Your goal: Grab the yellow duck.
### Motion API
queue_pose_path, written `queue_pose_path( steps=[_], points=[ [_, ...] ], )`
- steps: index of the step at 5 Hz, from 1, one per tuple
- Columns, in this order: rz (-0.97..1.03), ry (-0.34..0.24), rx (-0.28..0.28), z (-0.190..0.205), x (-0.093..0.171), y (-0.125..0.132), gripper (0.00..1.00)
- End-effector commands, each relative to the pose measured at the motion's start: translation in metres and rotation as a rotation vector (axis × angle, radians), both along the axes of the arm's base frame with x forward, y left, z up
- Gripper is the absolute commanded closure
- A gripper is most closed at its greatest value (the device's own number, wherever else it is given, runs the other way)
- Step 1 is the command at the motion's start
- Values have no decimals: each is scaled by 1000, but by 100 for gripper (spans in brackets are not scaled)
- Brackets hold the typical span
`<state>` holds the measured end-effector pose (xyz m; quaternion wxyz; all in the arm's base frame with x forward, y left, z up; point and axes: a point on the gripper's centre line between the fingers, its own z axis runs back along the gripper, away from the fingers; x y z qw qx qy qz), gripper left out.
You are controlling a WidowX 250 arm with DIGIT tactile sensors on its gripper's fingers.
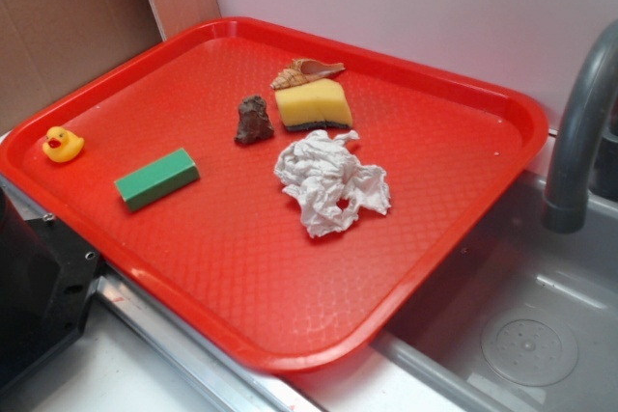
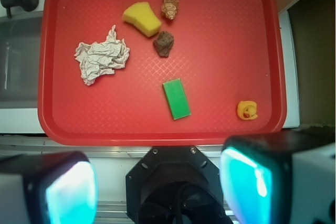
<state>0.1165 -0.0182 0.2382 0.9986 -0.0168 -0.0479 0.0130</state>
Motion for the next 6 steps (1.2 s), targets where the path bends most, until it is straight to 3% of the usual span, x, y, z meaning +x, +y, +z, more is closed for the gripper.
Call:
queue_pose_path(
  steps=[1,2,3,4,5,6],
  points=[
    [0,0,0,0,0,0,0],
    [135,57,88,-42,19,44,0],
    [229,-12,31,-58,23,66,0],
    [375,-96,42,-77,15,89,0],
    [466,-104,5,-101,-4,122,0],
    [514,-64,-30,-128,-8,145,0]
  ],
)
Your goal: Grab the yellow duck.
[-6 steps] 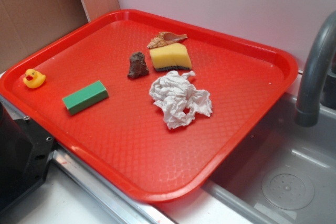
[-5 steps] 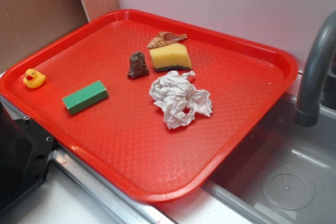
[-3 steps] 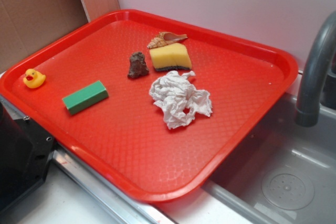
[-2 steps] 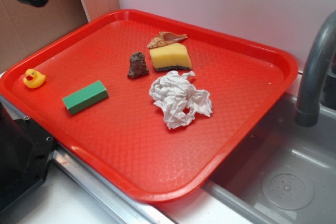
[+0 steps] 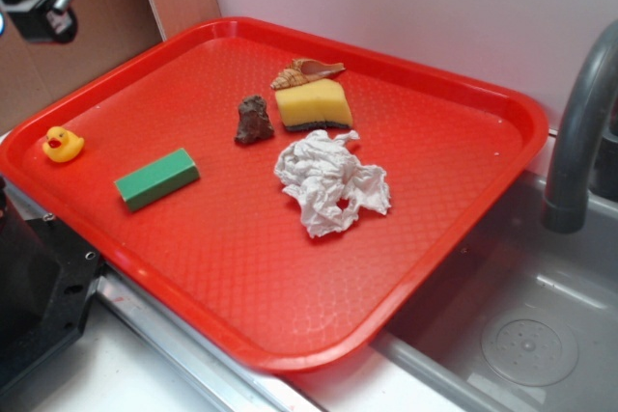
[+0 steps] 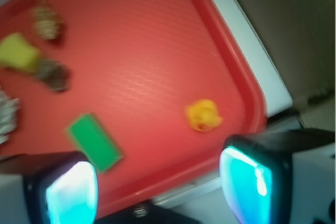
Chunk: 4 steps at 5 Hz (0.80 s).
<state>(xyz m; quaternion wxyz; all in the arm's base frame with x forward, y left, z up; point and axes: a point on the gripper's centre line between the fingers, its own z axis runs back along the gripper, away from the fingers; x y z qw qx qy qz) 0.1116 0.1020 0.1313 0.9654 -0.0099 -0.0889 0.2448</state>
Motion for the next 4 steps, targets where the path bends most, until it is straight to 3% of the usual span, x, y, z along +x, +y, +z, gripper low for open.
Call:
queue_pose_path(
  steps=[1,2,4],
  points=[
    [6,36,-50,-41,3,36,0],
    [-85,80,-23,-60,17,29,0],
    [-97,161,-9,-90,15,32,0]
  ],
)
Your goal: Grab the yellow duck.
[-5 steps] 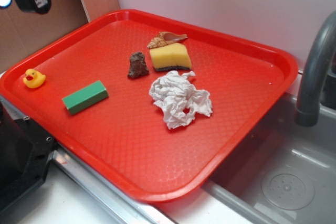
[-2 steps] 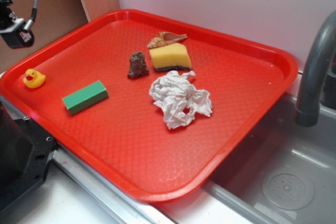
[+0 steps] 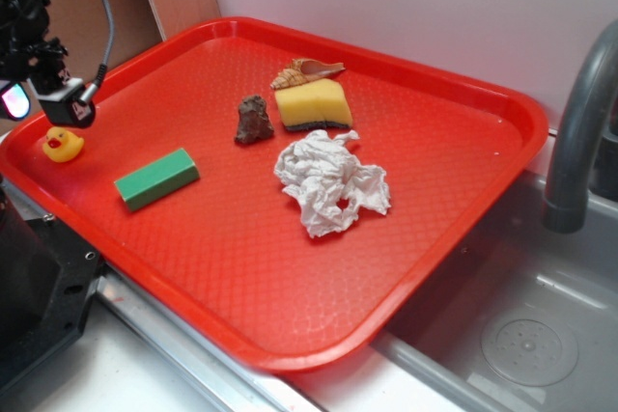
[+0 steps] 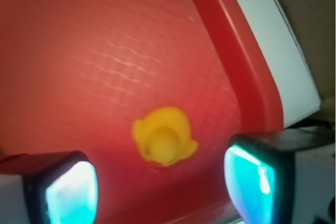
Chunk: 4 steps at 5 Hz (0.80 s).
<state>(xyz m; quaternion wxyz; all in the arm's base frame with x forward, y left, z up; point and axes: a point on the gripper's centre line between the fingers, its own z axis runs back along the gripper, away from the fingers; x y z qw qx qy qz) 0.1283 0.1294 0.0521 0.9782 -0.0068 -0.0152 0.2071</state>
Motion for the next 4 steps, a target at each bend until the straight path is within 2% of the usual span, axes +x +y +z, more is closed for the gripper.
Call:
queue_pose_path(
  steps=[1,3,4],
  points=[
    [-34,38,34,-16,-3,4,0],
    [-108,83,38,-38,-5,-6,0],
    [-128,96,51,-45,-12,-10,100]
  ],
)
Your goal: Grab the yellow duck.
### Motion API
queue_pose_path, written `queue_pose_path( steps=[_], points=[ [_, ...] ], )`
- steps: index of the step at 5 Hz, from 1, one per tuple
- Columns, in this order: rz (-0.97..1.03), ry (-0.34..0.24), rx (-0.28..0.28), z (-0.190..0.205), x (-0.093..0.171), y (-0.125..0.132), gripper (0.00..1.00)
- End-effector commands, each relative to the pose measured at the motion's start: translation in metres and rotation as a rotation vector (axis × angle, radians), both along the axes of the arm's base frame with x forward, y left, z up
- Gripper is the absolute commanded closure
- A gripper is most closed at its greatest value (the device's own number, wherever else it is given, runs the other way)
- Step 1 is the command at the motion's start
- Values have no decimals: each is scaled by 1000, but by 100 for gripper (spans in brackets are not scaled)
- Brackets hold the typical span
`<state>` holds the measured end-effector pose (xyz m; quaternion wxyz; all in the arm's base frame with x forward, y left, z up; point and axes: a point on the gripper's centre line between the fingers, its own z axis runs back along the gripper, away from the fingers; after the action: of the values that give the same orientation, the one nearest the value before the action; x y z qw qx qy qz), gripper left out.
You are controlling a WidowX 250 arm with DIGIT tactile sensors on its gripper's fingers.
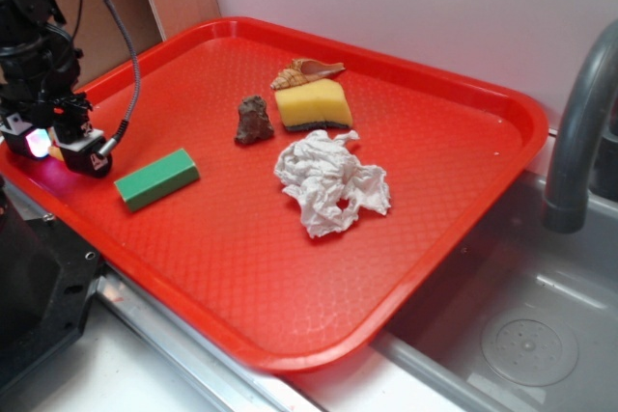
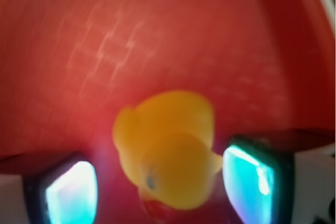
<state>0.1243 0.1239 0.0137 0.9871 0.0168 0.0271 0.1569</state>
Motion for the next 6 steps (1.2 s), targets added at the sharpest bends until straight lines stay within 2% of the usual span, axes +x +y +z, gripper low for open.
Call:
queue_pose_path(
  steps=[1,2,3,4,5,6],
  points=[
    [-56,-14,26,-7,-34,-3,100],
    [-195,-105,76,20,-38,-30,100],
    [-265,-174,47,70,-2,-72,100],
    [-282,-210,-7,123,-1,-82,100],
    [-277,-125,-21,137,32,-81,0],
    [-277,-125,-21,137,32,-81,0]
  ],
)
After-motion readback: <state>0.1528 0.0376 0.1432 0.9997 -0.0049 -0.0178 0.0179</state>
